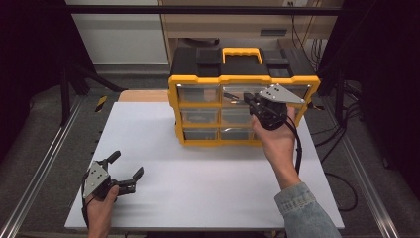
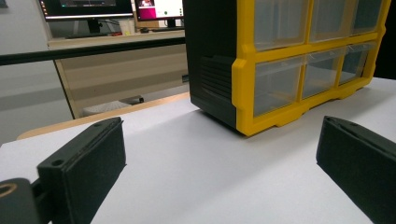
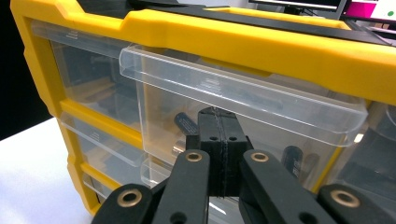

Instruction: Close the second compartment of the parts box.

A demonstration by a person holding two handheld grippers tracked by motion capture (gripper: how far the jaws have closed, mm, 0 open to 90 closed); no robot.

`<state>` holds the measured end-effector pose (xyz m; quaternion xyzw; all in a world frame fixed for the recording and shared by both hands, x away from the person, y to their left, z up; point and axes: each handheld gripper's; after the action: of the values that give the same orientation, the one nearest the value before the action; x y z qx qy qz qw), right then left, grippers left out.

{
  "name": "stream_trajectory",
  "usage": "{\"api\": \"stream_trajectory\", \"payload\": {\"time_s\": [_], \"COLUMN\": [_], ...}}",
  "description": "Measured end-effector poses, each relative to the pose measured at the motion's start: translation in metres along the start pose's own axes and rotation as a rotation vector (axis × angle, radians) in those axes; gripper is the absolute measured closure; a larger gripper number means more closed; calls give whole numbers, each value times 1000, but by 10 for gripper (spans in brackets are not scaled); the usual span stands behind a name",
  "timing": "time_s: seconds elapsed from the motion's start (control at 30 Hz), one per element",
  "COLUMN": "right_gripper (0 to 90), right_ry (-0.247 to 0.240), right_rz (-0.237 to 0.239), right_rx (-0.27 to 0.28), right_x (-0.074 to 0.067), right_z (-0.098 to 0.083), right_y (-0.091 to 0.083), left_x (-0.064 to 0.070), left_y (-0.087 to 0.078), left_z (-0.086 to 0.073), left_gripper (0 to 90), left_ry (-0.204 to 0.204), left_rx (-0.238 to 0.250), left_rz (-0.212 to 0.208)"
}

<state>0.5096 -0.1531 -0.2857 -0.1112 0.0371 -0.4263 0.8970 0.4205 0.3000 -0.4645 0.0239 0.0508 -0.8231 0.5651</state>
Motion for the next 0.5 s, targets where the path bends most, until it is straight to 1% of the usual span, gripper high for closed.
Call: {"api": "stream_trajectory", "payload": {"time_s": [0.33, 0.4, 0.5], "right_gripper": [900, 900, 900], "right_ry": [10, 18, 15], "right_rz": [-9, -10, -13], "right_rx": [7, 9, 10], "right_x": [4, 4, 5], "right_z": [0, 0, 0], "right_y": [4, 5, 6], "left_x": [0, 0, 0], "left_y": [0, 0, 0], "left_z": [0, 0, 0], "left_gripper": [10, 10, 10], "left_ry": [0, 0, 0], "left_rx": [0, -1, -1], "left_rz": [0, 0, 1]}}
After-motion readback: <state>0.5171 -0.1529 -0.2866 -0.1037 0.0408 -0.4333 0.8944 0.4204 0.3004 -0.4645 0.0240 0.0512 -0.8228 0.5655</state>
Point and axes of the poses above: each handheld gripper's, and its own axes: y roughly forward along the jaws, z roughly out of its top, x roughly to its right, and after that the axes turned 12 degrees about z, right-handed
